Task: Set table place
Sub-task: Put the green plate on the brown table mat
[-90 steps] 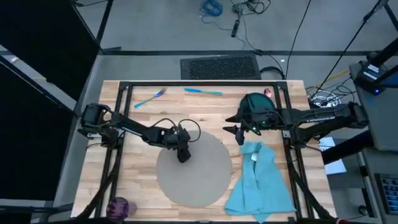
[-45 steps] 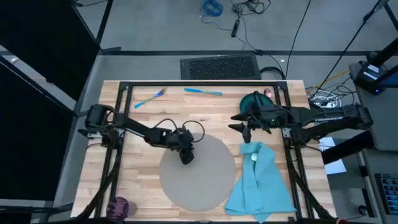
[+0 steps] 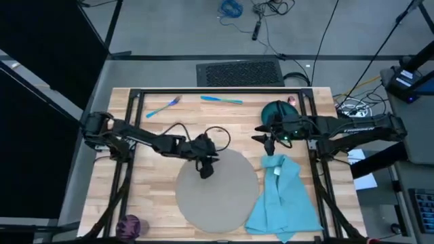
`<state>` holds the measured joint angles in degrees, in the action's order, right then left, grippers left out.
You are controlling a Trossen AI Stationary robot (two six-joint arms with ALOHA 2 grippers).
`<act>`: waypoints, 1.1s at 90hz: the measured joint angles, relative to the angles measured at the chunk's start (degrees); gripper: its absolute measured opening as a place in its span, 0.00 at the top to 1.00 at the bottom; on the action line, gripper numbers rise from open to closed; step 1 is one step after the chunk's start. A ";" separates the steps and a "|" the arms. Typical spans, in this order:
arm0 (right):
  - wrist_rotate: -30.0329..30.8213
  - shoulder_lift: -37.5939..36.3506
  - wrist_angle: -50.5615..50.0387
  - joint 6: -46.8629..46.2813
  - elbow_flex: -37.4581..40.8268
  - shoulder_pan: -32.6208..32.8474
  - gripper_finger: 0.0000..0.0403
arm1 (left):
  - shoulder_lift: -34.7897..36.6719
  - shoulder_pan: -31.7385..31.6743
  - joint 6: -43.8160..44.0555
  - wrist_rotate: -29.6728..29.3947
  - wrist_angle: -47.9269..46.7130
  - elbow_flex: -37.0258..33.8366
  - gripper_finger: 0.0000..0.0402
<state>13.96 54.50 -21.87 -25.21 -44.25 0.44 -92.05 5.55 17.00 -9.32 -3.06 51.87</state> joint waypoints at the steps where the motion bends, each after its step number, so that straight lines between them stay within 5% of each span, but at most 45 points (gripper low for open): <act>1: 0.73 0.00 -0.61 -0.19 0.00 -0.01 0.54 | 0.23 -0.21 -0.09 -0.48 -0.40 0.10 0.79; 15: 8.63 0.02 -11.39 -4.79 -0.02 -2.20 0.54 | 4.01 -3.89 -1.04 -4.17 -5.05 0.76 0.79; 35: 6.96 0.02 -18.53 -5.10 -0.02 -7.77 0.55 | 9.82 -11.61 -4.35 -4.15 -7.51 0.76 0.79; 57: 3.81 0.02 -21.12 2.57 -0.02 -14.93 0.96 | 13.15 -14.94 -5.84 -2.50 -7.65 0.86 0.79; 81: 3.93 0.04 -30.04 3.57 -0.04 -32.85 1.00 | 13.24 -15.58 -5.89 -2.20 -6.80 0.75 0.79; 99: 3.74 1.40 -31.98 5.15 -0.04 -44.40 1.00 | 10.32 -17.40 -5.60 3.83 -2.31 0.81 0.79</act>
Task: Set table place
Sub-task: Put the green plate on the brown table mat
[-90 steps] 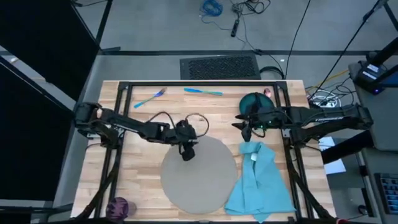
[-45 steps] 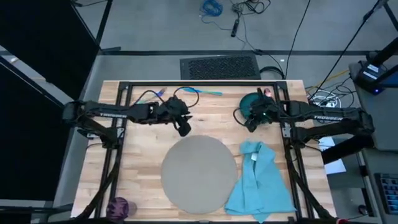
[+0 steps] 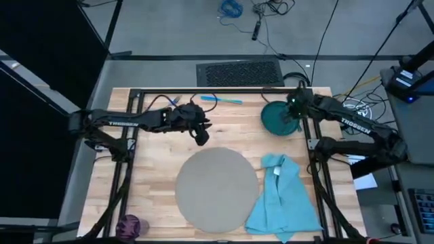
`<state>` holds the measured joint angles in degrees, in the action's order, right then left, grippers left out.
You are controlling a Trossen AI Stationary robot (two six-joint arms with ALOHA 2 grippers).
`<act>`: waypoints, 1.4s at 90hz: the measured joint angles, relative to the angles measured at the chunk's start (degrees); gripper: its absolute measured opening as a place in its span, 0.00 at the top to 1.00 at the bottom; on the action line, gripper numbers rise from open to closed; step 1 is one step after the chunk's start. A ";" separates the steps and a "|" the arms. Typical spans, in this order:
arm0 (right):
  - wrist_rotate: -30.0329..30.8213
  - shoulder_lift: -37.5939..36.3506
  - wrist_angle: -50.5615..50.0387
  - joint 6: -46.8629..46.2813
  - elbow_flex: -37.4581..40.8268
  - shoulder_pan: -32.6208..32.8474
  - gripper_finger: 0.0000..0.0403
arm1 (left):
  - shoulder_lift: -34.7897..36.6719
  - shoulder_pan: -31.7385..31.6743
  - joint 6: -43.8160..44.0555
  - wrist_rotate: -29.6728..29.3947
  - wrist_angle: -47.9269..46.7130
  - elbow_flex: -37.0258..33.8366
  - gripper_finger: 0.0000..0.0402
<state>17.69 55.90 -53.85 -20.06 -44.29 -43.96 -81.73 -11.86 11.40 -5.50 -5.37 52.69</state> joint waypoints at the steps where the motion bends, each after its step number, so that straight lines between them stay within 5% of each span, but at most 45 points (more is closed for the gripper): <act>1: 0.00 0.30 -0.04 0.17 0.00 -0.54 1.00 | -0.08 -0.03 0.04 0.05 -0.08 0.00 0.79; 29: 2.70 12.73 -0.47 1.84 0.02 -7.50 1.00 | -0.79 0.55 0.02 1.29 0.13 -0.02 0.79; 59: 10.76 16.58 -1.04 -3.42 0.02 -5.17 1.00 | -0.77 1.59 -0.31 2.10 -0.09 -0.02 0.79; 81: 14.54 20.65 -13.06 -12.53 1.39 0.87 1.00 | -0.77 3.16 -0.35 2.14 -0.99 -0.02 0.79; 126: 8.91 19.89 -6.96 -14.81 7.26 3.20 1.00 | -0.74 3.93 -1.40 2.19 -1.33 -0.02 0.79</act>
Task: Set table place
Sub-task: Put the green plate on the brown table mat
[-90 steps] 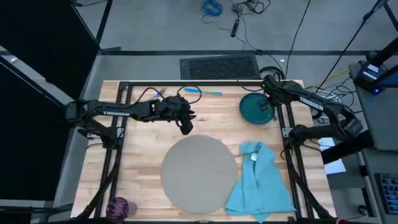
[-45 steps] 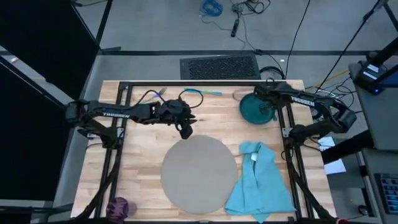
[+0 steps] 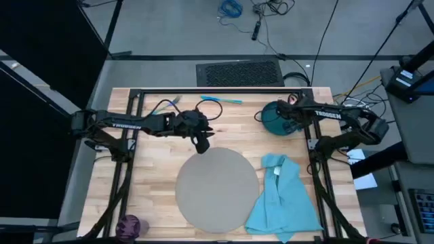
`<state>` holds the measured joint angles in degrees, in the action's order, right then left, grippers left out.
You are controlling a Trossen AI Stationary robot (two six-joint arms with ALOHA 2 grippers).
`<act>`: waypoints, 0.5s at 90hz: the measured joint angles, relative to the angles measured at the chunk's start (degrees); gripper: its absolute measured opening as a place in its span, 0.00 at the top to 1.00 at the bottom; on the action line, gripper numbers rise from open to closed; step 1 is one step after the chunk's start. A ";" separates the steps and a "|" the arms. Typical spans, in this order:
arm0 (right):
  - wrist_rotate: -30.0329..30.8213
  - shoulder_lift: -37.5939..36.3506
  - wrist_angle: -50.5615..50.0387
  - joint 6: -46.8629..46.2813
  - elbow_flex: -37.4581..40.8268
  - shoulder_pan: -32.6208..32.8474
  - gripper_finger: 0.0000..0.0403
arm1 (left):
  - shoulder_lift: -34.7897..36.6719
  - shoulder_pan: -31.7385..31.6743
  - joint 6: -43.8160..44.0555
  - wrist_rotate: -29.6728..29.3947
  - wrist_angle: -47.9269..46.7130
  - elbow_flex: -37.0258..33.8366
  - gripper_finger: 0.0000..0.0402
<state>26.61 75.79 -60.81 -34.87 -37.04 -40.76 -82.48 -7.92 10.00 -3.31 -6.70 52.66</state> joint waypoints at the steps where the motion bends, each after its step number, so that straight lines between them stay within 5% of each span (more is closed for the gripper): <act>1: 0.03 0.00 -0.09 0.00 0.00 -0.01 1.00 | 0.00 0.00 0.01 0.00 0.00 0.00 0.79; 30: 0.19 -0.02 0.40 1.18 -0.07 -0.87 1.00 | -1.62 -1.68 4.17 0.22 9.48 0.17 0.79; 45: 0.00 -0.64 0.47 1.53 -0.20 -0.87 1.00 | -6.53 -2.51 2.83 4.38 10.40 7.39 0.79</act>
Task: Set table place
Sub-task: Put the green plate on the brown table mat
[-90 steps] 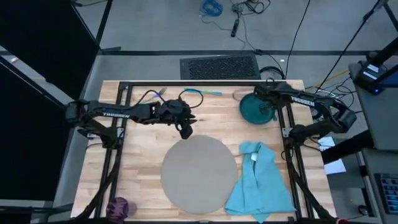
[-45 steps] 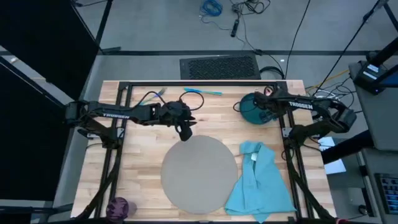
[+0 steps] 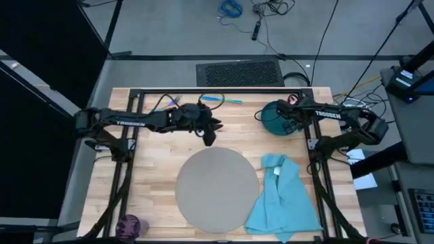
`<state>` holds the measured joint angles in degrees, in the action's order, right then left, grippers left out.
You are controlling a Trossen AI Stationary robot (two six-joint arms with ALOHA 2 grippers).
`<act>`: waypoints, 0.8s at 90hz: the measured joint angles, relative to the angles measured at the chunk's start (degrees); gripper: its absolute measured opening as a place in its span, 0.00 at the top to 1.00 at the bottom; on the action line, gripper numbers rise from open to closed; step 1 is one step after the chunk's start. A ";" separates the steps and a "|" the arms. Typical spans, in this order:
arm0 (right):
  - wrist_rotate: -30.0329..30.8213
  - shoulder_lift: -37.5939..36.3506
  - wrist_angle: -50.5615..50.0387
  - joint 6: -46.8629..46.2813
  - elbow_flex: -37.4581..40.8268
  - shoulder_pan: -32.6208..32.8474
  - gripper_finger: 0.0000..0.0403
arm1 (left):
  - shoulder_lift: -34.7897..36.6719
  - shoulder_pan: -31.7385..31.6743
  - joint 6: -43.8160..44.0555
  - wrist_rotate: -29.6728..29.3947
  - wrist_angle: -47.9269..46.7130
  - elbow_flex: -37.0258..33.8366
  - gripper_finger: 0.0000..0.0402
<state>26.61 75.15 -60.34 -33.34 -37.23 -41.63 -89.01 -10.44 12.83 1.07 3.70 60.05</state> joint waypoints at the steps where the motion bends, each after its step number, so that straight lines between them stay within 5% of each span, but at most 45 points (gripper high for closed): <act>1: 0.00 -0.13 -0.03 0.00 0.00 0.00 1.00 | -0.47 0.00 -0.21 0.13 -0.08 0.82 0.79; 24: -1.16 -4.83 0.27 1.01 -0.02 0.00 1.00 | -15.72 -2.51 -4.01 3.38 -6.91 19.59 0.79; 72: -6.62 -29.33 2.19 5.68 -0.07 -0.15 1.00 | -43.26 -5.75 14.12 6.20 -5.55 45.40 0.79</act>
<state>19.99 45.82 -58.15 -27.66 -37.30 -41.78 -132.26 -16.18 26.95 7.27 -1.85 105.45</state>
